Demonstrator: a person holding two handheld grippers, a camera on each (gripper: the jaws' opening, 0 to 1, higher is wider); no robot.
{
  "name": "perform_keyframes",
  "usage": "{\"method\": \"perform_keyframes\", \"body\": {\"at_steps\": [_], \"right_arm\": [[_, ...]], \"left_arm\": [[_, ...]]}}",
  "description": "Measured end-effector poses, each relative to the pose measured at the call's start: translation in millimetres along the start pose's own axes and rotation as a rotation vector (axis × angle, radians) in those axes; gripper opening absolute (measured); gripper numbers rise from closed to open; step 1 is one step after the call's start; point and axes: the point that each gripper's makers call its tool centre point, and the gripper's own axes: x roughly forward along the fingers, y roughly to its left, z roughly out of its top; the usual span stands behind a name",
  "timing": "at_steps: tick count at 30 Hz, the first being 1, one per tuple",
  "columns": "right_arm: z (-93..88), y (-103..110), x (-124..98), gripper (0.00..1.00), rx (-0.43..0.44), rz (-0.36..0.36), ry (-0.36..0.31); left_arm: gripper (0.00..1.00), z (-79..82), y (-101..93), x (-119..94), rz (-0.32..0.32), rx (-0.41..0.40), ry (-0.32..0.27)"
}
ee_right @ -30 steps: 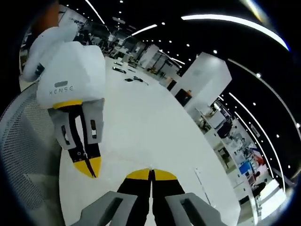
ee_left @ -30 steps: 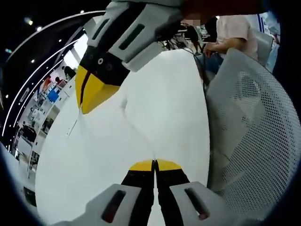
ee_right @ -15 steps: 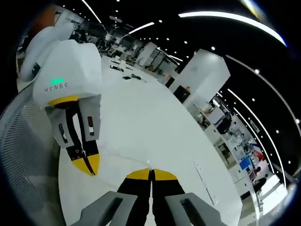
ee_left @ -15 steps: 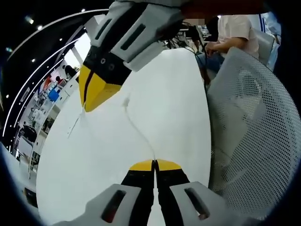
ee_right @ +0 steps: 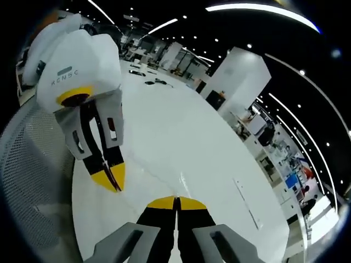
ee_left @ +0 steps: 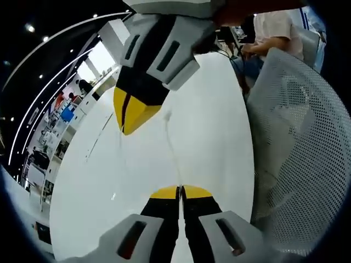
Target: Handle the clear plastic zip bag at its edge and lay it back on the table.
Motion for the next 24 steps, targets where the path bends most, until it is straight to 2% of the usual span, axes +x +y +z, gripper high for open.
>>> {"method": "perform_keyframes", "body": {"at_steps": [3,10,16,24], "right_arm": [[-2.6,2.5,1.5,0.00,0.008,0.002,0.005],[-8.0,9.8,5.8,0.00,0.008,0.020,0.023],[-17.4,14.4,13.7,0.00,0.018,0.028,0.042],[-20.2,16.8,12.2,0.00,0.016,0.027,0.060]], "left_arm": [[0.00,1.6,0.3,-1.4,-0.002,-0.036,-0.012],[0.00,-0.1,2.8,-2.8,0.006,-0.051,-0.023],[0.03,0.7,9.2,-7.7,0.046,-0.081,-0.051],[0.06,-0.2,14.8,-15.9,0.074,-0.113,-0.074]]}}
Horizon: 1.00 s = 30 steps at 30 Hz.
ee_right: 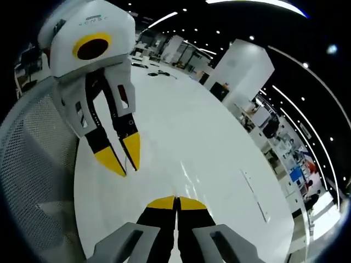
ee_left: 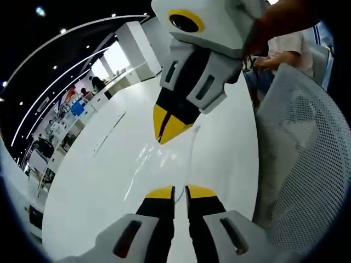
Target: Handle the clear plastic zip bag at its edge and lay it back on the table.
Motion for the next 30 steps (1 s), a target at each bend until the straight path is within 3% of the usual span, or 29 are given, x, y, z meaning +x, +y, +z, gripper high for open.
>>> {"method": "perform_keyframes", "body": {"at_steps": [4,18,30], "right_arm": [[-5.3,1.8,5.0,0.00,0.004,0.004,0.012],[-21.7,-0.2,11.4,0.00,0.043,0.000,0.041],[-21.0,-4.8,11.2,0.00,0.042,-0.022,0.056]], "left_arm": [[0.09,0.9,5.2,-0.4,0.015,-0.029,-0.018],[0.13,-16.4,6.8,-5.1,0.026,-0.077,0.009],[0.19,-23.8,5.3,-10.7,0.035,-0.115,0.010]]}}
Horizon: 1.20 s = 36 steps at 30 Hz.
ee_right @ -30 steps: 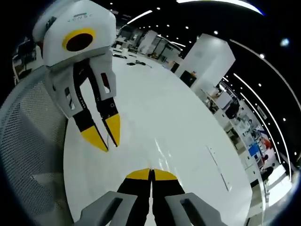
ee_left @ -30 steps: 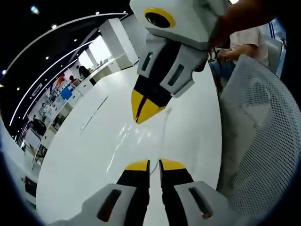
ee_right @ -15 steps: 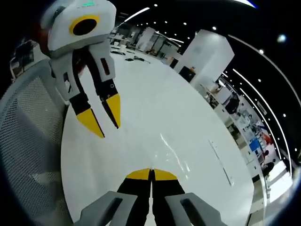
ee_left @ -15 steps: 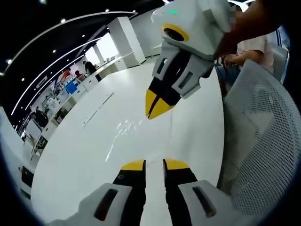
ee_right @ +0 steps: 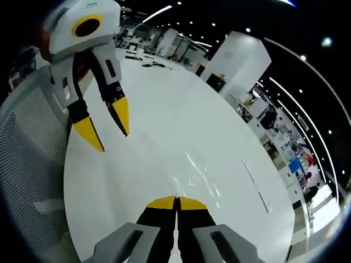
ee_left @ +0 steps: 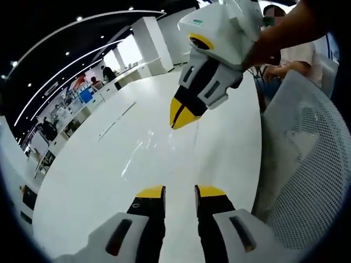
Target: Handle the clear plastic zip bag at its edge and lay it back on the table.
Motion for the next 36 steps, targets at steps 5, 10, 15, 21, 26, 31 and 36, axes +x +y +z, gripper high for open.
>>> {"method": "perform_keyframes", "body": {"at_steps": [5,10,15,21,26,31,36], "right_arm": [[-2.6,-2.9,2.2,0.00,-0.003,-0.013,0.012],[-4.5,-4.2,3.3,0.00,0.020,-0.027,0.028],[-8.8,-7.3,8.4,0.00,0.029,-0.040,0.044],[-13.1,-12.1,12.7,0.00,0.027,-0.050,0.055],[-18.6,-15.7,17.1,0.00,0.023,-0.062,0.063],[-22.1,-18.4,20.3,0.00,0.022,-0.066,0.076],[-23.9,-19.5,25.6,0.00,0.002,-0.066,0.086]], "left_arm": [[0.19,-1.9,-0.1,-2.7,0.005,-0.014,-0.001],[0.20,-6.5,1.1,-5.4,0.014,-0.029,0.001],[0.22,-10.7,0.8,-7.9,0.018,-0.044,0.007],[0.26,-17.6,4.3,-9.4,0.028,-0.079,0.011],[0.26,-19.4,4.4,-9.3,0.029,-0.088,0.009],[0.25,-20.7,6.3,-10.0,0.033,-0.089,0.009],[0.24,-21.8,7.6,-12.2,0.037,-0.089,0.010]]}}
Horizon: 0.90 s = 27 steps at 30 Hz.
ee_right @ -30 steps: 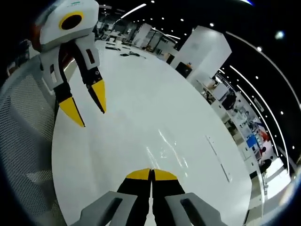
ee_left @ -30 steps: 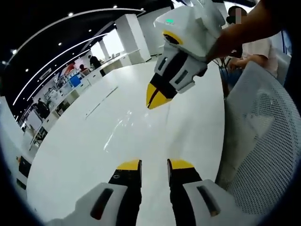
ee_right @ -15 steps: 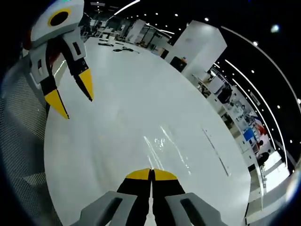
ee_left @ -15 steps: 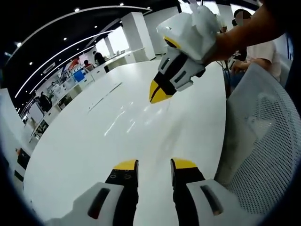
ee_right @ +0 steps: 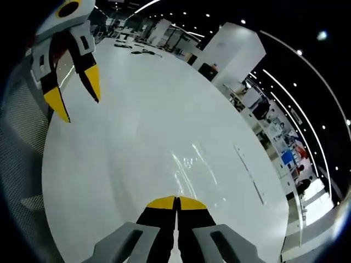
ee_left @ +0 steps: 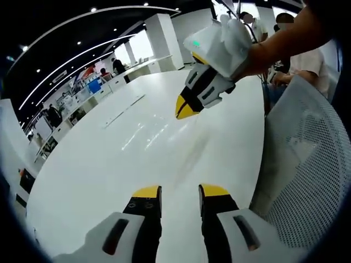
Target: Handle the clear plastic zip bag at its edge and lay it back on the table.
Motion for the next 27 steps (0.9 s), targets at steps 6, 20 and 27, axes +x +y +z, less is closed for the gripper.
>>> {"method": "perform_keyframes", "body": {"at_steps": [6,20,27], "right_arm": [[0.3,1.5,4.0,0.00,-0.010,0.006,0.007],[-9.2,0.2,17.5,0.00,-0.003,0.023,0.045],[-13.5,8.6,19.1,0.00,0.054,0.071,0.041]], "left_arm": [[0.24,-2.2,2.8,-2.2,0.005,-0.005,0.003],[0.23,-5.1,4.7,-5.1,0.016,-0.017,0.007],[0.22,-5.4,4.1,-3.9,0.011,-0.017,0.008]]}}
